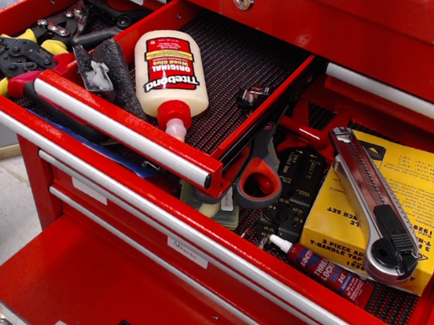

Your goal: Pick up box cutter and put into drawer

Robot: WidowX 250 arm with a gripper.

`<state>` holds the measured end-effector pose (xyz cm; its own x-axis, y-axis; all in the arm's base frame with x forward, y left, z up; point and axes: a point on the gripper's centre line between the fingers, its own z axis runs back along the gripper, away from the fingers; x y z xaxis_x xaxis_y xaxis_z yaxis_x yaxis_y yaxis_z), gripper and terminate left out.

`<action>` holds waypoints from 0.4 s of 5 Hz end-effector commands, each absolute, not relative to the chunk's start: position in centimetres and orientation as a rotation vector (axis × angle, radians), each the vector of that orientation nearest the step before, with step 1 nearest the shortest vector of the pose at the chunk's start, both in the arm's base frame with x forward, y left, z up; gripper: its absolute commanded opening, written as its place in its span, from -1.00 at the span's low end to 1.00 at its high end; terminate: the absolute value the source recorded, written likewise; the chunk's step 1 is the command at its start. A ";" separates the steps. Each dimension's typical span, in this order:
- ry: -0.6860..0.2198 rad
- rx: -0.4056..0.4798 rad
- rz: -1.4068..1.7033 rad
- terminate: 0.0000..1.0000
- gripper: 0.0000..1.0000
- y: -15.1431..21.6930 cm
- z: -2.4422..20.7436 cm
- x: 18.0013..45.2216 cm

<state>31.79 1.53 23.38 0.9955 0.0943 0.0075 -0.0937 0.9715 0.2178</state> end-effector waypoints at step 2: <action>0.057 0.230 0.337 -1.00 1.00 -3.2 24.2 31.0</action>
